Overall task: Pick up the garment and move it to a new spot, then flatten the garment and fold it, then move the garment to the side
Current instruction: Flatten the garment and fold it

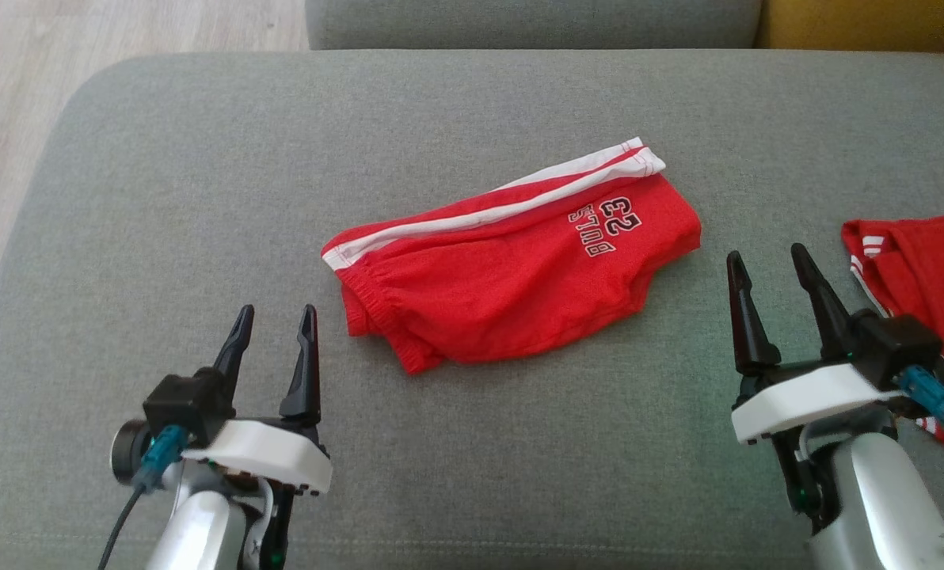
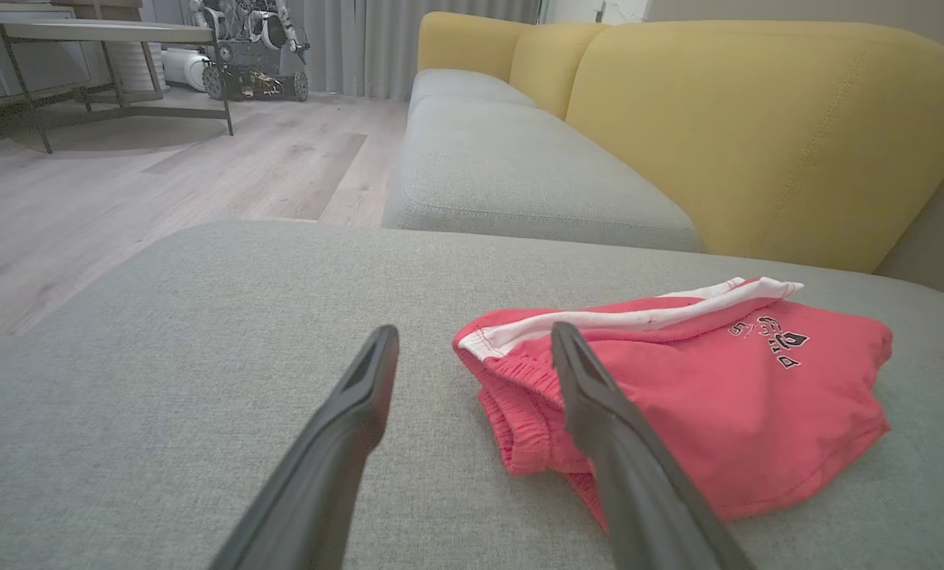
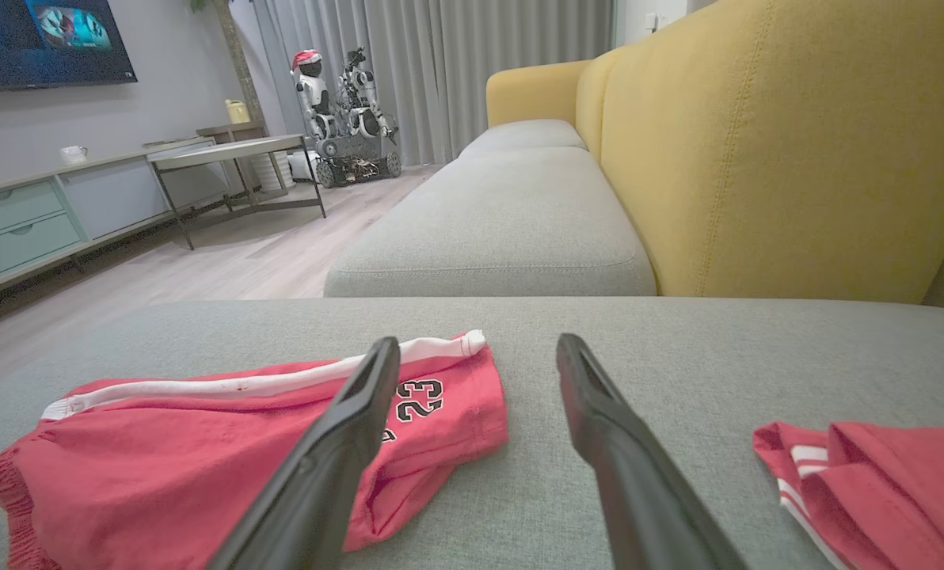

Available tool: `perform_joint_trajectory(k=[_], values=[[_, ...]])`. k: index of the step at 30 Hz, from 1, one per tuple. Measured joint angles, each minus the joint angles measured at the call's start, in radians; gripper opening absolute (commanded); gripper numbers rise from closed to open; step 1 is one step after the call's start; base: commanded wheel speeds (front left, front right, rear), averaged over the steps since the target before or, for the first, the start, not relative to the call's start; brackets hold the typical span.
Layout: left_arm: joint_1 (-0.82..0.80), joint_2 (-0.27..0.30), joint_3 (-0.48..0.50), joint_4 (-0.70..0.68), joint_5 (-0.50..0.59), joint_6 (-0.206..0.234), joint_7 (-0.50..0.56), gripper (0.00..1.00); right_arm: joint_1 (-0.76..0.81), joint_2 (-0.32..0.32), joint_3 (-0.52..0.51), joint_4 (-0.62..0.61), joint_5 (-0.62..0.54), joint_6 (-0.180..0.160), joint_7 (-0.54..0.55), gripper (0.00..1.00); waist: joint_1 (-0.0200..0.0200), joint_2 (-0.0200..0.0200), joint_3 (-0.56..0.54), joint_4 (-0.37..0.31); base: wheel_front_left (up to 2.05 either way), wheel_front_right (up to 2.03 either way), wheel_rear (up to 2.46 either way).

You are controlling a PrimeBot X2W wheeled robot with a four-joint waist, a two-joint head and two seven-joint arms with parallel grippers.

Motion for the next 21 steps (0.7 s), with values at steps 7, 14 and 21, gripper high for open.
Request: perform_joint_trajectory(k=[7,14,21], values=[[-0.001,0.000,0.001,0.002,0.000,0.000,0.000,1.00,0.009,0.004,-0.002,-0.034,0.000,0.000,0.023,1.00,0.0000,0.0000,0.003,0.003,0.00,0.00,0.00],[-0.005,0.000,0.001,0.002,0.000,0.000,0.000,1.00,0.009,0.006,-0.002,-0.048,0.000,0.000,0.025,1.00,0.0000,0.0000,0.012,0.005,0.00,0.00,0.00],[-0.042,-0.007,-0.015,0.000,0.009,-0.012,0.000,1.00,-0.025,0.001,-0.026,-0.012,-0.007,0.000,0.043,1.00,0.0000,0.0000,0.057,0.025,0.00,0.00,0.00]])
